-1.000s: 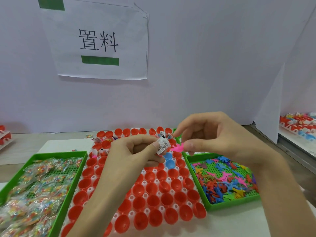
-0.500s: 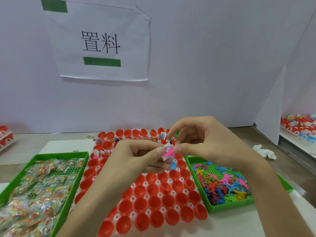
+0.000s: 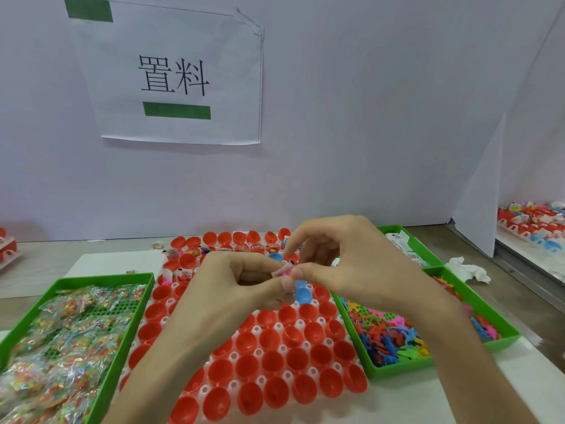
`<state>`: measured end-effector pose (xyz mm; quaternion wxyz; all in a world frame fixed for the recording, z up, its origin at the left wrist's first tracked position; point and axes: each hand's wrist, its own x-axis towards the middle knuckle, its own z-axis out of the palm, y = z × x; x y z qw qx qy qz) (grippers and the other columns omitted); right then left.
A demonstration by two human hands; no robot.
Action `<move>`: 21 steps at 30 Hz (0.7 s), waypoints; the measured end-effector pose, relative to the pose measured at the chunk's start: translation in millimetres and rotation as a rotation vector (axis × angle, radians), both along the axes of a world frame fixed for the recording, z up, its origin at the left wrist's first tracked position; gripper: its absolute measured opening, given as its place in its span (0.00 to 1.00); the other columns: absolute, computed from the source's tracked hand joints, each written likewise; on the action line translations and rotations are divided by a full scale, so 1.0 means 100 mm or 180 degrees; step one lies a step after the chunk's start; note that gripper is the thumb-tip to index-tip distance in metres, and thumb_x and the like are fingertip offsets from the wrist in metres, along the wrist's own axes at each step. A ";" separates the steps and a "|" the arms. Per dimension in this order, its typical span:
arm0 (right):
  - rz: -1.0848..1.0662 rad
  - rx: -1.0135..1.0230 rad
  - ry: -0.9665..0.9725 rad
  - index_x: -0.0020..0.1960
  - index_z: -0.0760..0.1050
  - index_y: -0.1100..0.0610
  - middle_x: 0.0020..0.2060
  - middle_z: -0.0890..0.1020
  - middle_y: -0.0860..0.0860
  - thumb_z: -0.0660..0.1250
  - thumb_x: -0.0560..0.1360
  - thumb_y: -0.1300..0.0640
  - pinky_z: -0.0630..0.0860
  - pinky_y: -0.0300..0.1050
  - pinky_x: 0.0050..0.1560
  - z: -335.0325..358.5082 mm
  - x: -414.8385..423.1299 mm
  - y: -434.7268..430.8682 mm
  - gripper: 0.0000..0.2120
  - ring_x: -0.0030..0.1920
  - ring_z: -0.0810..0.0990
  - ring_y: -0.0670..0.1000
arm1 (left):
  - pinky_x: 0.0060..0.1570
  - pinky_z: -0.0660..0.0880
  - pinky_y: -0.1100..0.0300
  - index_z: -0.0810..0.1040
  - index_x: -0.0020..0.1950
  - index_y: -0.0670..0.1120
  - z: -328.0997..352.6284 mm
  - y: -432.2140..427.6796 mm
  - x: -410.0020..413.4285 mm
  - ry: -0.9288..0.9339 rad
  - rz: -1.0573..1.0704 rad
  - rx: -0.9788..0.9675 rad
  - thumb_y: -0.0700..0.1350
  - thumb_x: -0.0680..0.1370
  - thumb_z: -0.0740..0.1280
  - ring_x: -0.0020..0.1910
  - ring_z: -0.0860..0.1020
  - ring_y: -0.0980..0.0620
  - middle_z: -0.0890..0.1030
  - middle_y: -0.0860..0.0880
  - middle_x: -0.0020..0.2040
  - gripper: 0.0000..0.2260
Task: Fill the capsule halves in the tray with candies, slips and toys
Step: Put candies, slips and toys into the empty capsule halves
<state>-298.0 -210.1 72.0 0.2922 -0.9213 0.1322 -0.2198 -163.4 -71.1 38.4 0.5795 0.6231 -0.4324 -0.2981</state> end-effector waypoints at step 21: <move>0.0163 0.1460 -0.1100 0.44 0.84 0.55 0.40 0.87 0.50 0.77 0.72 0.62 0.81 0.38 0.46 -0.14 0.22 0.09 0.03 0.43 0.87 0.49 | 0.41 0.82 0.62 0.84 0.44 0.42 0.06 0.04 0.06 -0.0063 0.0691 -0.0857 0.41 0.68 0.76 0.38 0.87 0.48 0.87 0.46 0.38 0.07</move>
